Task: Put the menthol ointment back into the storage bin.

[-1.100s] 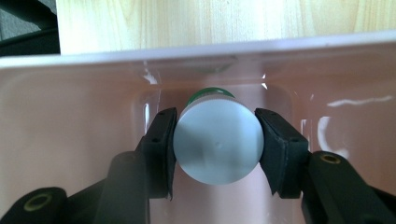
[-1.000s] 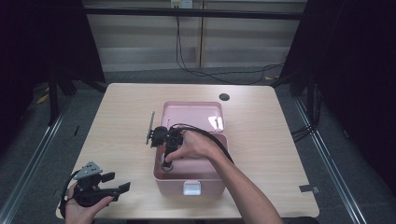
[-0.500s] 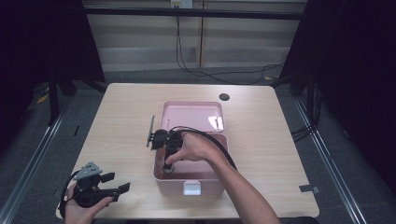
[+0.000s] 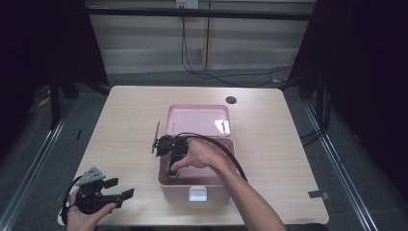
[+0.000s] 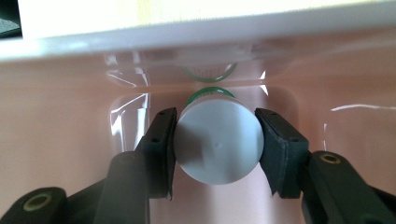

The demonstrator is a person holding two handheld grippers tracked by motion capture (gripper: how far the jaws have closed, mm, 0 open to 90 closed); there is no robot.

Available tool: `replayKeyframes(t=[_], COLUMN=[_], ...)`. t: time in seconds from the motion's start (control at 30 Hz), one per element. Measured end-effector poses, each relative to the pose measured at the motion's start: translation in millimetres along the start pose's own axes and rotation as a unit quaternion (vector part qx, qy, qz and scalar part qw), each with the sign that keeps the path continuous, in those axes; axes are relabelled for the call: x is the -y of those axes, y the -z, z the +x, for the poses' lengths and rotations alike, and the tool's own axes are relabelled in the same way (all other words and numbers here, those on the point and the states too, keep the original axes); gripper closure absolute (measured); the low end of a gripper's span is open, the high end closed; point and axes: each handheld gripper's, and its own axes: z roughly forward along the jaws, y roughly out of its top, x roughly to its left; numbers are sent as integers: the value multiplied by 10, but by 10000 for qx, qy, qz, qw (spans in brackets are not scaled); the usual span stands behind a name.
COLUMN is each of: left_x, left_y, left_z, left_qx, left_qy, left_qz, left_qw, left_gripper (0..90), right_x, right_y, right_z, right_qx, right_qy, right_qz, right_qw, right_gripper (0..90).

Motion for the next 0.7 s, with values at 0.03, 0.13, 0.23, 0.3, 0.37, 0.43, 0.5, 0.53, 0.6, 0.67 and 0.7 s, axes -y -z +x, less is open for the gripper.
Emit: replayKeyframes(t=[0.03,0.13,0.23,0.3,0.37,0.43,0.5,0.53,0.6,0.67,0.7], left_x=[0,0,0,0,1,0,0,1,1,1,1], left_y=[1,-1,0,1,-3,-3,-3,-2,0,-2,-2], left_z=[0,1,0,1,1,0,0,-1,0,0,-2], left_qx=[-6,3,3,-2,14,3,-5,13,1,11,14], left_qy=[-4,2,-1,3,3,3,3,4,-1,4,5], left_qz=[-1,7,0,1,-7,1,7,10,3,7,7], left_qw=[10000,10000,10000,10000,10000,10000,10000,10000,10000,10000,10000], left_gripper=[226,226,226,226,226,226,226,226,226,226,226], right_x=[-2,-2,-9,-12,-19,-27,-35,-36,-31,-29,-27], right_y=[-4,-27,-36,-38,-47,-60,-63,-68,-75,-73,-75], right_z=[2,4,13,10,13,16,21,20,13,10,8], right_qx=[13,36,71,76,67,69,90,84,69,52,42], right_qy=[-8,36,32,21,14,34,16,30,15,20,23], right_qz=[20,14,5,12,29,48,97,86,64,93,97], right_qw=[10000,10000,10000,10000,10000,10000,9999,9999,10000,9999,9999], right_gripper=[517,517,517,517,517,516,515,515,514,514,513])
